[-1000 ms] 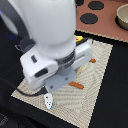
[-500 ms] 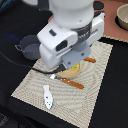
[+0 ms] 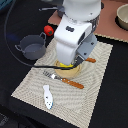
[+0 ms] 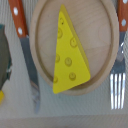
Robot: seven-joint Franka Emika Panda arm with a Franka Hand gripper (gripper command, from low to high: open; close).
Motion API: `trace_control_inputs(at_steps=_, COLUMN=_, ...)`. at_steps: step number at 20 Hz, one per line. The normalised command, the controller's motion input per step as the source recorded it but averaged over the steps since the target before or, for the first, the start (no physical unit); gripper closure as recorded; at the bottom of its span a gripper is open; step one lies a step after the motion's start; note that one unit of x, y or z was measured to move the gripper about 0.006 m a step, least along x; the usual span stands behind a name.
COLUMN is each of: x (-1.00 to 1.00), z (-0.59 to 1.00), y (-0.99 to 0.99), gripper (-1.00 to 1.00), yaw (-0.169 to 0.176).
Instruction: Interact with the objects in diverse but meaningful ways.
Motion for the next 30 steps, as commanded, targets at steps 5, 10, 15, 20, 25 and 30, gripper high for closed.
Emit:
trace_control_inputs(at_steps=5, x=-0.34, z=-0.46, y=0.12, gripper=-1.00, yaw=0.117)
trace_control_inputs(at_steps=10, x=-0.16, z=-0.45, y=0.10, gripper=-1.00, yaw=0.066)
trace_control_inputs(at_steps=15, x=-0.01, z=-0.34, y=0.14, gripper=-1.00, yaw=0.009)
trace_control_inputs(at_steps=20, x=-0.01, z=-0.32, y=0.11, gripper=-1.00, yaw=0.000)
trace_control_inputs(at_steps=25, x=0.00, z=-0.26, y=0.08, gripper=1.00, yaw=0.000)
trace_control_inputs(at_steps=30, x=0.00, z=-0.22, y=0.05, gripper=1.00, yaw=0.000)
